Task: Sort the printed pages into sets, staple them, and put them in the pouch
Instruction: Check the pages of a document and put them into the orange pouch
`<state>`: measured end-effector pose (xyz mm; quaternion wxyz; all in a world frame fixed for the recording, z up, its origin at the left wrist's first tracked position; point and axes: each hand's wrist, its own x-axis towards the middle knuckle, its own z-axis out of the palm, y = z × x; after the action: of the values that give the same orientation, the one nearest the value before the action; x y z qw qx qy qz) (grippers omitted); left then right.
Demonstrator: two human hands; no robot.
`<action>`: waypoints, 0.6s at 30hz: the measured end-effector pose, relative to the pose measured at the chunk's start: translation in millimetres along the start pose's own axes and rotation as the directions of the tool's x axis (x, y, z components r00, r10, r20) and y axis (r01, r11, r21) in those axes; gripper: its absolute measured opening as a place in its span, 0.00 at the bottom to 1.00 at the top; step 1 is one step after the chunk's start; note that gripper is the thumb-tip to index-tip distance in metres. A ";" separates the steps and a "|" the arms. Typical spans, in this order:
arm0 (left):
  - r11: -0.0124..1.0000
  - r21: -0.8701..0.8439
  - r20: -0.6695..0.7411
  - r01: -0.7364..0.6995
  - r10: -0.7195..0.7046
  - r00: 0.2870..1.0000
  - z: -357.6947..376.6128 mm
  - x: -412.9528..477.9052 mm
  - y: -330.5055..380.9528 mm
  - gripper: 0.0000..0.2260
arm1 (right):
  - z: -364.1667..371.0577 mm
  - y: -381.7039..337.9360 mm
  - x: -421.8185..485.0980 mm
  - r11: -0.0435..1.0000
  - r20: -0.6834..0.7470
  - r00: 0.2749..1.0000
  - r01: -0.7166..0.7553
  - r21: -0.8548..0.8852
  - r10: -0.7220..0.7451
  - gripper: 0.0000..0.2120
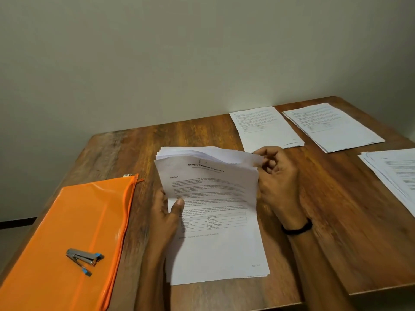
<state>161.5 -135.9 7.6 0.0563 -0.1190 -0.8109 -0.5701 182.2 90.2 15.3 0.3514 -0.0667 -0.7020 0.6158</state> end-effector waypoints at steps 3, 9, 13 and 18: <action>1.000 -0.008 -0.027 0.005 -0.005 1.000 0.6 1.5 -6.1 0.16 | -1.6 6.0 -8.9 0.996 0.042 0.996 0.079 -0.032 -0.078 0.09; 0.996 -0.027 -0.044 0.082 -0.083 0.996 4.5 3.0 -11.2 0.16 | -6.2 3.0 -21.5 0.945 0.136 0.945 0.313 -0.096 -0.299 0.13; 0.995 -0.007 -0.087 0.096 -0.096 0.992 3.6 -0.3 -3.2 0.18 | -15.9 -9.4 -19.2 0.991 0.332 0.936 0.096 0.090 -0.120 0.18; 0.987 0.043 -0.113 0.153 -0.147 0.983 2.8 0.0 -6.1 0.16 | -28.1 -18.6 -17.6 0.975 0.454 0.885 0.001 0.222 -0.104 0.12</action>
<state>160.0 -135.3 1.0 0.0604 -0.0247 -0.8277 -0.5574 217.7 99.6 24.8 0.1958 0.1394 -0.6961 0.6765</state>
